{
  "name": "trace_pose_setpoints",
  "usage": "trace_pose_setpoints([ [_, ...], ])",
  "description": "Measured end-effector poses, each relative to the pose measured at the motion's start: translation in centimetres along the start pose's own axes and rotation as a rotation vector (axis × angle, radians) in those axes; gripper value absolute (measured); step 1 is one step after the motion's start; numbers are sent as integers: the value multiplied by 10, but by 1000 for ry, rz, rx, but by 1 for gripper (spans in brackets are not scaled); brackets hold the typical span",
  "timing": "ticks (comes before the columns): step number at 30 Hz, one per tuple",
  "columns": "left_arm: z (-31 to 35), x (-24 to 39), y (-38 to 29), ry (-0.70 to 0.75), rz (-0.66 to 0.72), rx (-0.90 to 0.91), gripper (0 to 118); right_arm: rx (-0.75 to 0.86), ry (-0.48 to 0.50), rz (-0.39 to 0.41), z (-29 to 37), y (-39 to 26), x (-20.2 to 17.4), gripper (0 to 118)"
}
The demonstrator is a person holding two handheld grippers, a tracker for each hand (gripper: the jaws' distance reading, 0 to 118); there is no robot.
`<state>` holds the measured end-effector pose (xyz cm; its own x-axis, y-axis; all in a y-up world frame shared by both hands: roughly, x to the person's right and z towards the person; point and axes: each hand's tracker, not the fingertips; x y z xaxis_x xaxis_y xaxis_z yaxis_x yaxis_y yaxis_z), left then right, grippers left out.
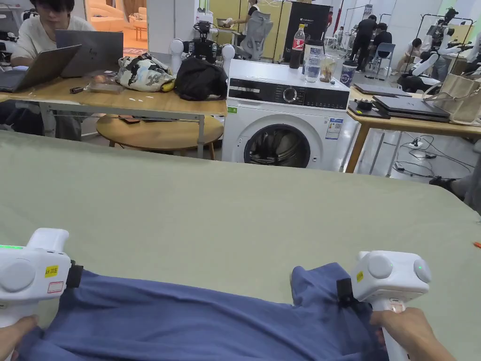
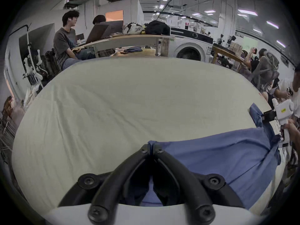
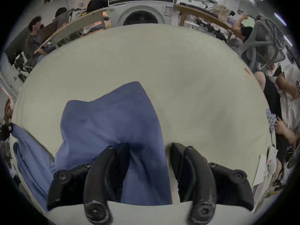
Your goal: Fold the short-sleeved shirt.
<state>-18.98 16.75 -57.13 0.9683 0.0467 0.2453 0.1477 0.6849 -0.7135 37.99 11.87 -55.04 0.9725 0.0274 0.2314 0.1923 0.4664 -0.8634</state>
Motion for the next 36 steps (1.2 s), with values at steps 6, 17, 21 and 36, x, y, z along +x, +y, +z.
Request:
trace_pose_setpoints([
  [6,11,-1,-7,-9,28,3,0,41,39,16,13,-7,4,0],
  [17,65,-5,-29,-21,42,54,0,243,85,11,118,-50,8,0],
  [21,97,-6,-44,-31,60,85,0,283,61,39,158,-84,2,0],
  [36,145,-28,-127,-99,70,-12,0,119,11,139,186,-208,14,0],
])
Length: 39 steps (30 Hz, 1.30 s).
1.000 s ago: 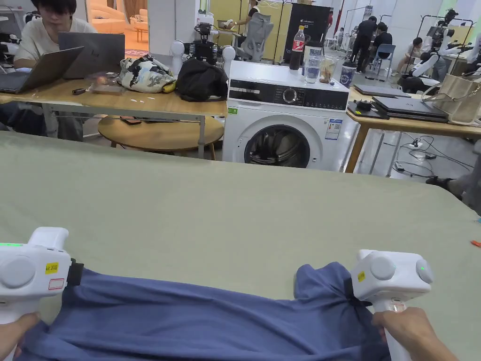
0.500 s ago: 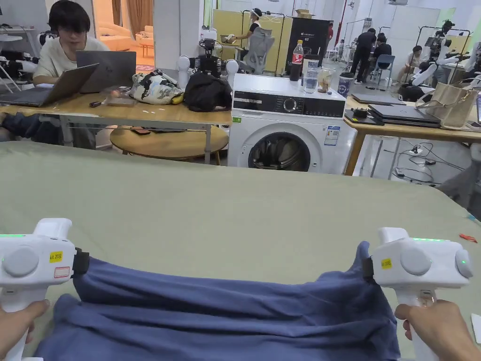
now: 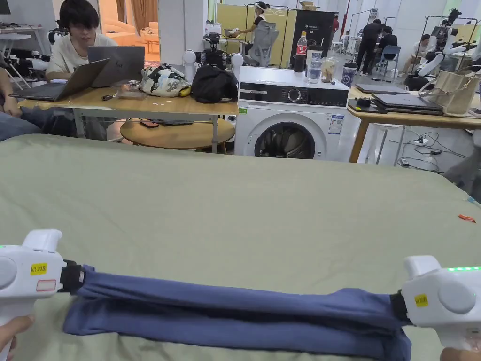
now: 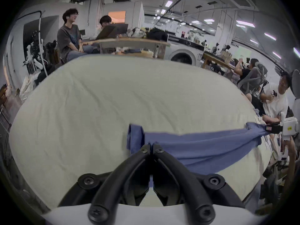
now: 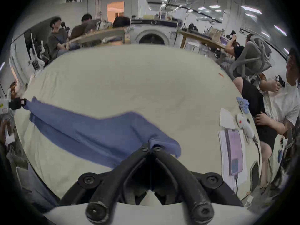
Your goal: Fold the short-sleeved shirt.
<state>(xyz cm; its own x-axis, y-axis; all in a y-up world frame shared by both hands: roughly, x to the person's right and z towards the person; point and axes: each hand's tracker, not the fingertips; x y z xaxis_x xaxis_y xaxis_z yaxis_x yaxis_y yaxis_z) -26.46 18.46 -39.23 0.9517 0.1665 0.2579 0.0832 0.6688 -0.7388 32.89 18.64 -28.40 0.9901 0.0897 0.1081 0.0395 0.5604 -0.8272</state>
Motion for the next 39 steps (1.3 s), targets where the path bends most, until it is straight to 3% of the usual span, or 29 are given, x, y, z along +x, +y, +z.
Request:
trace_pose_setpoints([
  [6,-43,-3,-29,29,2,-203,0,-117,-37,-10,-53,-26,2,0],
  [14,-44,1,-29,47,15,-183,0,-102,-51,-7,-65,-30,3,0],
  [15,-42,4,-27,60,21,-178,9,-102,-58,-8,-63,-28,1,6],
  [17,-35,12,-22,104,17,-146,33,-83,-98,0,-54,-23,-3,33],
  [18,-31,15,-21,106,6,-122,39,-51,-133,0,-48,-21,-5,49],
  [19,-27,18,-18,85,6,-95,41,-11,-146,0,-38,-18,-11,54],
  [26,-5,50,1,51,-41,174,46,228,-200,-40,6,5,-44,54],
  [31,-8,67,12,62,-100,397,46,570,-89,-162,15,8,-79,54],
  [34,-4,88,10,106,-114,519,46,714,-107,-169,15,8,-108,54],
  [35,-4,91,10,114,-118,543,45,742,-104,-166,15,8,-114,51],
  [37,-3,97,10,126,-124,596,37,772,-108,-173,16,12,-129,22],
  [38,2,104,7,126,-133,606,24,788,-98,-184,16,13,-133,6],
  [39,3,107,8,145,-140,616,4,788,-103,-185,16,15,-138,0],
])
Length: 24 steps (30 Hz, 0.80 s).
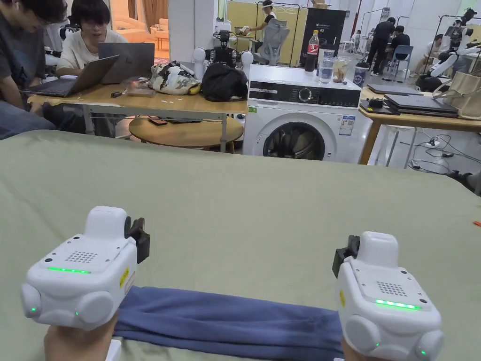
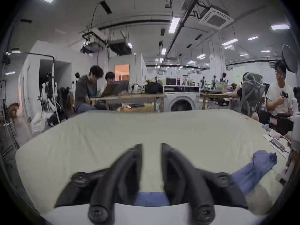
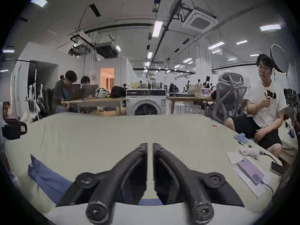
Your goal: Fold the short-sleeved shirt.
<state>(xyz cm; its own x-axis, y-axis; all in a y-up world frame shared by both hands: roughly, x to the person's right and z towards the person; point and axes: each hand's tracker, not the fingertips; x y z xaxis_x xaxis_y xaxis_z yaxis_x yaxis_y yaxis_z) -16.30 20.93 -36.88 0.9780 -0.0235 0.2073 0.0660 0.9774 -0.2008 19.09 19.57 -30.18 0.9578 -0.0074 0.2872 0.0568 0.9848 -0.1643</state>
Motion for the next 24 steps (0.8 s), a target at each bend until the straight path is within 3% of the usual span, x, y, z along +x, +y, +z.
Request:
trace_pose_setpoints([
  [2,2,1,0,62,-17,32,0,34,6,-6,2,2,-7,0],
  [7,7,-12,5,47,6,-12,0,55,23,26,5,7,-21,0],
  [11,-5,-42,1,27,19,-141,0,48,38,37,1,5,-30,0],
  [16,-29,-102,-19,-141,210,-419,0,3,88,70,-8,-2,-48,0],
  [21,-43,-147,-36,-291,432,-585,13,-37,134,92,-15,-12,-64,0],
  [24,-53,-172,-41,-383,518,-678,51,-50,152,103,-18,-16,-73,0],
])
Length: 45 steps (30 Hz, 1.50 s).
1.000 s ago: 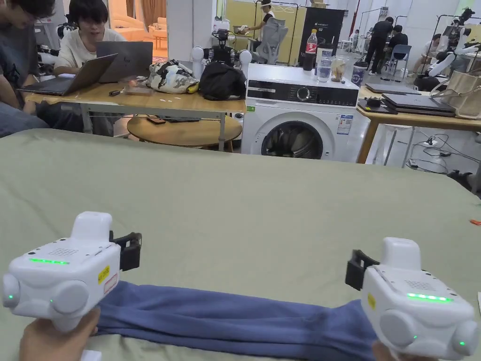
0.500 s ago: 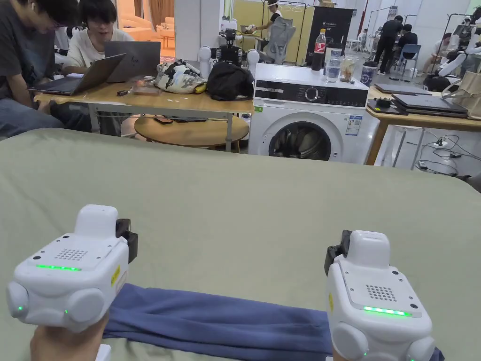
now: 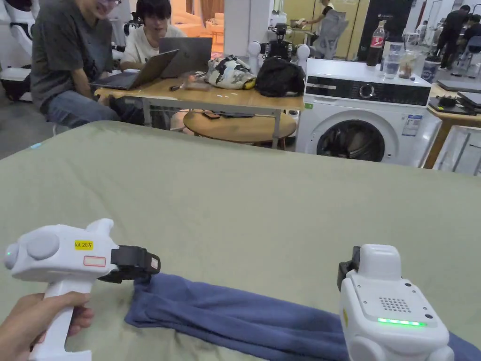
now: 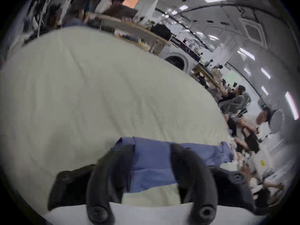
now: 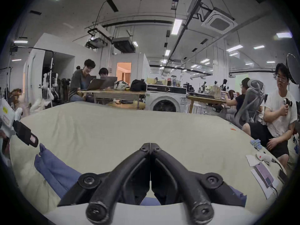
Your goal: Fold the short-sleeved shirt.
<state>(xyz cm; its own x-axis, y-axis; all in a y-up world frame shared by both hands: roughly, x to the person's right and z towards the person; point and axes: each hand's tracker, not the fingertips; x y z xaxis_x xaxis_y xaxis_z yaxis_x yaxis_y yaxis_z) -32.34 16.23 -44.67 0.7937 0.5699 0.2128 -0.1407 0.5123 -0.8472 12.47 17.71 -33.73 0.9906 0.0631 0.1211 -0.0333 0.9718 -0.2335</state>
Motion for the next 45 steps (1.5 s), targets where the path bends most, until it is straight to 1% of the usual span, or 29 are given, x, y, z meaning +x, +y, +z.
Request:
trace_pose_setpoints([
  [2,2,-12,5,-25,35,-19,71,-6,10,5,-2,-3,-5,0],
  [3,3,-21,9,-42,70,-50,73,-7,13,5,-2,-3,-7,0],
  [6,0,-43,12,-121,154,-146,73,-14,23,3,-4,-6,-12,0],
  [9,-15,-58,2,-137,215,-238,73,-23,31,4,-5,-8,-14,0],
  [11,-34,-62,-13,-175,249,-308,73,-28,33,6,-6,-9,-14,0],
  [12,-42,-63,-20,-202,262,-305,74,-30,33,6,-7,-10,-14,0],
  [14,-40,-63,-25,-312,258,-160,74,-37,33,-2,-5,-10,-13,0],
  [17,-56,-61,-31,-380,334,-153,73,-42,31,-11,-5,-11,-11,0],
  [18,-52,-53,-36,-417,374,-138,68,-45,30,-11,-5,-12,-11,0],
  [19,-57,-49,-39,-451,397,-139,57,-47,29,-7,-6,-12,-10,0],
  [20,-61,-47,-40,-443,385,-152,37,-50,28,-4,-7,-13,-10,0],
  [21,-64,-41,-41,-418,372,-160,6,-51,27,-3,-6,-14,-10,0],
  [22,-65,-36,-42,-351,345,-174,4,-54,27,-2,-6,-15,-8,0],
  [23,-66,-33,-44,-251,300,-176,3,-55,27,-2,-6,-15,-7,0],
  [25,-58,-29,-49,-315,345,-131,2,-59,22,1,-6,-15,-4,0],
  [28,-46,-25,-41,-269,317,-104,1,-64,14,3,-6,-15,2,0],
  [29,-40,-22,-40,-277,311,-97,1,-66,12,5,-6,-15,3,0],
  [30,-41,-36,-31,-284,308,-81,0,-69,7,7,-6,-14,4,0],
  [31,-35,-36,-27,-305,314,-65,0,-68,6,6,-6,-14,5,0],
  [33,-21,-32,-17,-302,303,-40,0,-67,4,4,-6,-14,7,0],
  [35,-1,-15,-15,-263,250,-5,0,-61,3,4,-5,-14,8,0],
  [37,14,-17,-9,-271,267,3,0,-59,2,6,-5,-15,8,0],
  [39,26,-20,-7,-264,252,28,0,-62,5,6,-5,-16,8,0],
  [42,43,-17,-4,-186,230,49,0,-68,14,-4,-5,-17,7,0],
  [45,51,-5,-4,-43,169,40,0,-68,22,0,-5,-17,5,0],
])
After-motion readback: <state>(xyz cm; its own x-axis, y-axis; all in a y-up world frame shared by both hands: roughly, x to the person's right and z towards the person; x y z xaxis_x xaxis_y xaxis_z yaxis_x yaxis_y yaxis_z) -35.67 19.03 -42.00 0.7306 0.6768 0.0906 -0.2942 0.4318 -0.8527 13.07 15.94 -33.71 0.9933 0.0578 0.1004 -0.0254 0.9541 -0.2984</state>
